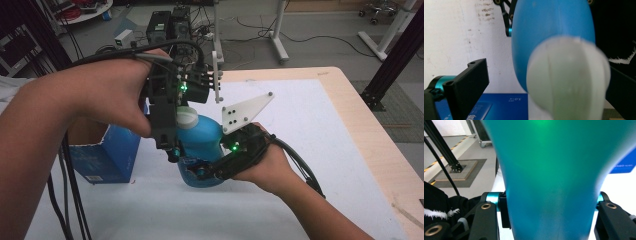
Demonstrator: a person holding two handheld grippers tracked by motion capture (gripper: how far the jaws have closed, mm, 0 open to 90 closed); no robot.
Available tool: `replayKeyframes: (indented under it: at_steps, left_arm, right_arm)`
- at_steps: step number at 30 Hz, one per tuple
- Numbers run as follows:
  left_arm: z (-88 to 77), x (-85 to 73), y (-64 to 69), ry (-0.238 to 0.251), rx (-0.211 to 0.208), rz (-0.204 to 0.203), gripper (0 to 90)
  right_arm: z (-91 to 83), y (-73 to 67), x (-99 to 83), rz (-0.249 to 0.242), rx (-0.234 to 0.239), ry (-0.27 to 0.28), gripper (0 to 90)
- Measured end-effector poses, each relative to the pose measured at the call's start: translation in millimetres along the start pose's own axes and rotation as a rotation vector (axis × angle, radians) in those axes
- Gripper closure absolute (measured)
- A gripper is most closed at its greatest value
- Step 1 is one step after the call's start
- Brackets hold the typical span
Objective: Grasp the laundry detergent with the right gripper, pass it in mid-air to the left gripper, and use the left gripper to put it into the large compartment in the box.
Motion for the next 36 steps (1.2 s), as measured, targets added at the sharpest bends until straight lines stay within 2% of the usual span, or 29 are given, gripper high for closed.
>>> replayKeyframes:
  at_steps: [11,17,20,21,36]
  left_arm:
    - [1.3,-0.9,3.8,-0.018,0.016,-0.001,1.7]
    - [3.0,-0.5,5.4,-0.044,0.029,-0.006,2.9]
    - [2.6,0.9,5.9,-0.046,0.038,-0.002,4.6]
    - [2.4,1.1,5.9,-0.046,0.035,-0.003,8.7]
    - [3.7,1.8,4.3,-0.055,0.044,-0.006,13.3]
  right_arm:
    - [17.7,3.7,13.7,0.009,0.033,0.002,45.0]
    - [19.0,4.0,15.7,0.011,0.035,0.016,45.0]
    - [18.7,3.9,16.0,0.012,0.034,0.018,45.0]
    - [18.6,3.7,16.0,0.012,0.034,0.019,45.0]
    - [17.5,4.8,16.1,0.012,0.025,0.023,45.1]
Point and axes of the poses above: each handheld gripper's, and its own axes: z roughly forward along the jaws, x roughly out of its top, y roughly to its right, the point moved 2 cm from there along z, roughly forward along the jaws, and after that the axes turned 6 degrees about x, right-handed, at the moved point
